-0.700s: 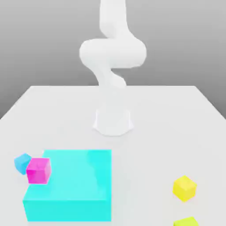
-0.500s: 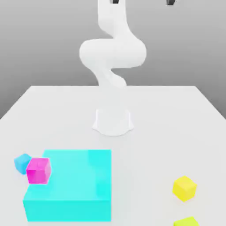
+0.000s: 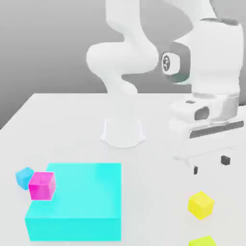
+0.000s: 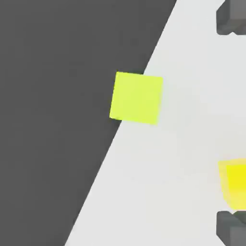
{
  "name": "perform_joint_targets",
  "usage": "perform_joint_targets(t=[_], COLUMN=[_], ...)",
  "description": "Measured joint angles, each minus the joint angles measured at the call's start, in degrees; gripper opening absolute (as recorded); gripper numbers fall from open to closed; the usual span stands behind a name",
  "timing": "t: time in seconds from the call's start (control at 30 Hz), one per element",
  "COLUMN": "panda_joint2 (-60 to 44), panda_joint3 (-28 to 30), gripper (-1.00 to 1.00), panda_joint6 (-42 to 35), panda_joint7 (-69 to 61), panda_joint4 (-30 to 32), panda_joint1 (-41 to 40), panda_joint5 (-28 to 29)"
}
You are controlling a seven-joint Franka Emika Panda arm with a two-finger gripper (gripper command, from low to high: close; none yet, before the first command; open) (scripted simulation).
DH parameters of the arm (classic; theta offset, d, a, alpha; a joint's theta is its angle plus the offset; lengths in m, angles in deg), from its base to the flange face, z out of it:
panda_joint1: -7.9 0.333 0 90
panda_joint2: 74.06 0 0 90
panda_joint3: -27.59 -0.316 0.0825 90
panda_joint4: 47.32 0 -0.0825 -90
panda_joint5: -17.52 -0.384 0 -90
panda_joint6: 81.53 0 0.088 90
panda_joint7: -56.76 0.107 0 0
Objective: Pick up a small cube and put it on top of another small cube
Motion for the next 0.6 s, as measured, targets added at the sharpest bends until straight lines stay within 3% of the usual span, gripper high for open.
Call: perform_joint_targets(t=[0.13, 0.27, 0.3, 0.6], panda_joint2=[-8.43, -16.72, -18.36, -15.52], panda_joint3=[0.30, 4.51, 5.45, 4.02], gripper=[0.00, 0.00, -1.00, -1.00], panda_joint6=[4.49, 10.80, 12.05, 9.86], panda_joint7=[1.65, 4.38, 4.94, 3.97], panda_joint4=[1.53, 0.14, -0.21, 0.42], panda_joint1=[2.43, 6.13, 6.92, 5.82], panda_joint5=[2.92, 6.58, 7.32, 6.02])
